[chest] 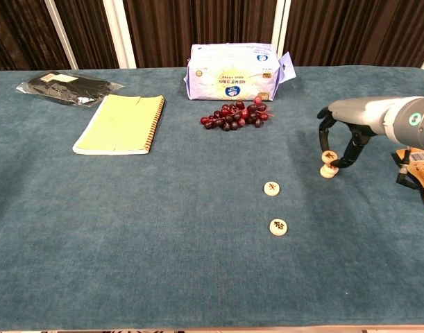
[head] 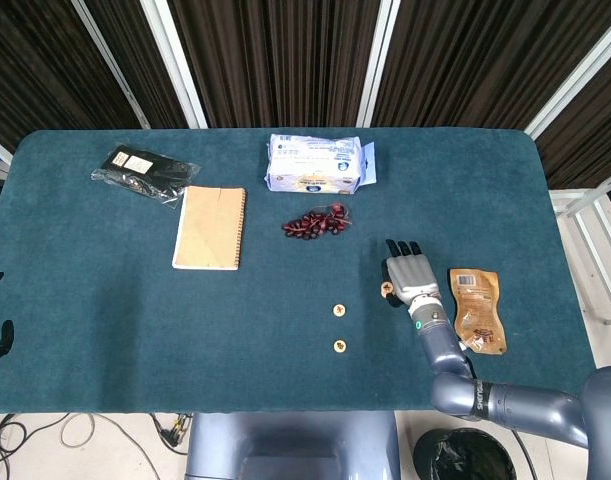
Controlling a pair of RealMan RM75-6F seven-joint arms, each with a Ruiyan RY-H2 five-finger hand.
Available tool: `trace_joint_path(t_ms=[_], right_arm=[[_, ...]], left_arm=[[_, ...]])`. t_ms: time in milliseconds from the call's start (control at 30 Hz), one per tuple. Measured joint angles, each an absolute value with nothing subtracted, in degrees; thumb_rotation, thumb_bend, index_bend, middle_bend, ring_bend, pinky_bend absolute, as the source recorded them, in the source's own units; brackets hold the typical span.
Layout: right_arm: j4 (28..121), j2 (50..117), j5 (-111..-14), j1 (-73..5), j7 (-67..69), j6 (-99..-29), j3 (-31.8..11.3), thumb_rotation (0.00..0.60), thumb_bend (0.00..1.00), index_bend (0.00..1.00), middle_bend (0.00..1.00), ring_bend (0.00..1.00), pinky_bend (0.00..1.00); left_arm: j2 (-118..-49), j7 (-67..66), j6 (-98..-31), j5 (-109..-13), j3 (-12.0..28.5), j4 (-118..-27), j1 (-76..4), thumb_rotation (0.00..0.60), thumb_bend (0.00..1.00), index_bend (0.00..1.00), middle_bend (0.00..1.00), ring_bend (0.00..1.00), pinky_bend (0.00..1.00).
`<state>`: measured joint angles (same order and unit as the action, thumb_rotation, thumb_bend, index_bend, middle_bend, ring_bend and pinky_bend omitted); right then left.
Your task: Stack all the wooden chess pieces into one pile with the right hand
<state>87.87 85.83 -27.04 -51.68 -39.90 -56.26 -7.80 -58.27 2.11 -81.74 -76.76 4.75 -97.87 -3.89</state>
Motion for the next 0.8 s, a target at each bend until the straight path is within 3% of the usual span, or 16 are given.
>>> trace_joint_path(t_ms=[800], right_arm=[[86.0,86.5,-27.0,-51.1,-38.9,-55.5,-7.2,0.600,0.41,0.54,0.00,0.00,0.00]], left_arm=[[-58.2,2.2,-81.7,-76.7,4.7,-97.9,-3.9,0.600,0.49,0.13,0.00,0.00,0.00]])
